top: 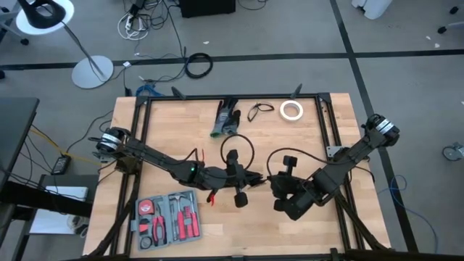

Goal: Coil cords
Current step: Coil the black wire into a spool

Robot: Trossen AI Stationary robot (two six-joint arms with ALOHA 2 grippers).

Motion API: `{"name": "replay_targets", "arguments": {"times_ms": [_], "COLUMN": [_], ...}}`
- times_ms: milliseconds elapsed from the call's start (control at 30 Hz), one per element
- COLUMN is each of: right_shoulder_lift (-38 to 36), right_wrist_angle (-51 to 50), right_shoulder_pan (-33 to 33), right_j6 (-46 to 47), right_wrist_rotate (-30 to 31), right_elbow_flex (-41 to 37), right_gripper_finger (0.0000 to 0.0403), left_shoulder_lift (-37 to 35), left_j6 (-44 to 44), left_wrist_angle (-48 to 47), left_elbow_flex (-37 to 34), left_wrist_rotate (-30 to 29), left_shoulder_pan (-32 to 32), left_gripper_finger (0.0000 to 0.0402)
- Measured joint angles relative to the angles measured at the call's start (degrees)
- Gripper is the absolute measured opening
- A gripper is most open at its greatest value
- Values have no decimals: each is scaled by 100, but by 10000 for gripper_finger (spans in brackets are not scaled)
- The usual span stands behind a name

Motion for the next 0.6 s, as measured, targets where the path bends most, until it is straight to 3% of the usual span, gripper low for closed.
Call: {"name": "replay_targets", "arguments": {"times_ms": [233, 600], "right_shoulder_lift": [14, 7], "right_wrist_angle": [478, 3015], "right_shoulder_pan": [11, 11], "right_j6": [254, -139], "right_wrist_rotate": [277, 744], "right_elbow_flex": [-570, -1667], "right_gripper_finger": [0, 0], "left_shoulder_lift": [4, 82], "left_j6": [262, 583], "left_wrist_angle": [475, 1192], "left_elbow_flex": [-17, -22], "left_wrist_rotate": [-167, -404], "left_shoulder_pan": [-6, -15], "left_gripper_finger": [0, 0]}}
